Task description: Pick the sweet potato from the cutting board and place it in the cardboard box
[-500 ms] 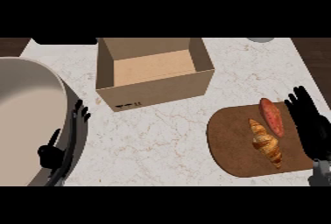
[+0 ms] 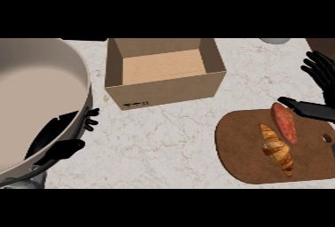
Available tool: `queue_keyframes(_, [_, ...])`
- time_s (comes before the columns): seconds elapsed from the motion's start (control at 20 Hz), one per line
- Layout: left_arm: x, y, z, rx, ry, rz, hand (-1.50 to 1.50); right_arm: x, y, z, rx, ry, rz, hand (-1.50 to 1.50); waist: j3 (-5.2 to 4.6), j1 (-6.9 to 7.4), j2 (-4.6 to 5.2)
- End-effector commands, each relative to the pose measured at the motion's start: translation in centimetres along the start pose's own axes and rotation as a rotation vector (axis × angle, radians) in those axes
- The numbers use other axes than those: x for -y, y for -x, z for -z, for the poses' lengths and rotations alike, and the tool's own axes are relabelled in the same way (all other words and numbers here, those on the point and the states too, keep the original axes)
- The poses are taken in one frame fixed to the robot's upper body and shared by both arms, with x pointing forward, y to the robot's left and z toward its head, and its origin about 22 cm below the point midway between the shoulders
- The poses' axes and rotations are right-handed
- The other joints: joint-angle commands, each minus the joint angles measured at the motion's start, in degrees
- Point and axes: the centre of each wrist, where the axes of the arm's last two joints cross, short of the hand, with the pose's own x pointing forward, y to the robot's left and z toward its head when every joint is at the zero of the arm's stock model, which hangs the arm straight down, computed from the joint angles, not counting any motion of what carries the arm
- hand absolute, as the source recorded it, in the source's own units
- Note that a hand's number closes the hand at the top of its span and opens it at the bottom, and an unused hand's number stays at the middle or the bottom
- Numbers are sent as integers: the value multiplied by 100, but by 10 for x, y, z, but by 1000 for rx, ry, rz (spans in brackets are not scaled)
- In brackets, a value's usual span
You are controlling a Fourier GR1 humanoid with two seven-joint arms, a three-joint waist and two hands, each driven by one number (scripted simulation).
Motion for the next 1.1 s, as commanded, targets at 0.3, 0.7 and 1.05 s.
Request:
queue_keyframes(0.3, [-2, 7, -5, 73, -173, 10, 0, 47, 37, 10, 67, -42, -91, -150, 32, -27, -31])
queue_keyframes(0.7, [-4, 9, 1, 67, -155, 15, 0, 101, -10, 17, -129, -394, -608, -150, 10, -41, -39])
queue_keyframes(1.05, [4, 2, 2, 77, -155, -12, 0, 81, -21, 33, -316, -713, -805, -150, 19, -29, -40])
